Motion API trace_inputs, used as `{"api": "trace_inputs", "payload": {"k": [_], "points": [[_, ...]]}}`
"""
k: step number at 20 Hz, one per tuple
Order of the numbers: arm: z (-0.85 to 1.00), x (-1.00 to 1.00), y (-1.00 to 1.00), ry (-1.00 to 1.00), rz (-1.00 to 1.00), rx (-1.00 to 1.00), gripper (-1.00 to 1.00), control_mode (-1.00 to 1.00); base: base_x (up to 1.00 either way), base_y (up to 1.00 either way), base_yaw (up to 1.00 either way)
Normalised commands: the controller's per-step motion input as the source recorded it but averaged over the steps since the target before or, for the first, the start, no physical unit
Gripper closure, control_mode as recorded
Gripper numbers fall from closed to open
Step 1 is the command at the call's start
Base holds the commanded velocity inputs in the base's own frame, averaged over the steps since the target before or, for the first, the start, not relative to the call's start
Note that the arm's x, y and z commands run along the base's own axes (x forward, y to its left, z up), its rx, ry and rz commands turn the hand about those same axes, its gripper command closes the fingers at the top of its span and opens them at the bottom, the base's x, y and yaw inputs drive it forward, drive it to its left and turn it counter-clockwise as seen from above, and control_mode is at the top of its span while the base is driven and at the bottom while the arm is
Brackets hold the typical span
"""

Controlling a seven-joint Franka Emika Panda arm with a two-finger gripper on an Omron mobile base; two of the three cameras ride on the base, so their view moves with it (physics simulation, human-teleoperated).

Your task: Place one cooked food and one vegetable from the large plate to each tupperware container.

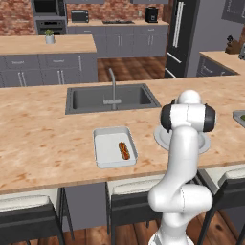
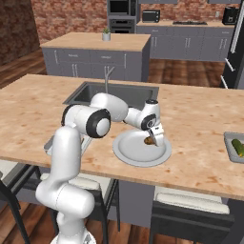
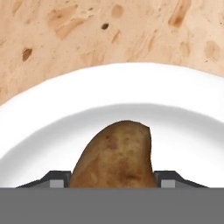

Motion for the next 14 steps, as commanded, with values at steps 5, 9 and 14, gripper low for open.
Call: {"api": "trace_inputs", "payload": {"k": [5, 9, 14], "points": [[0.00, 0.00, 0.02, 0.00, 0.00, 0.00, 1.00, -1.00, 0.00, 0.00, 0.00], [0.23, -0.01, 0.36, 0.00, 0.19, 0.00, 1.00, -1.00, 0.00, 0.00, 0.00], [0.46, -0.03, 0.85, 0.00, 0.38, 0.00, 1.00, -1.00, 0.00, 0.00, 0.00]]}}
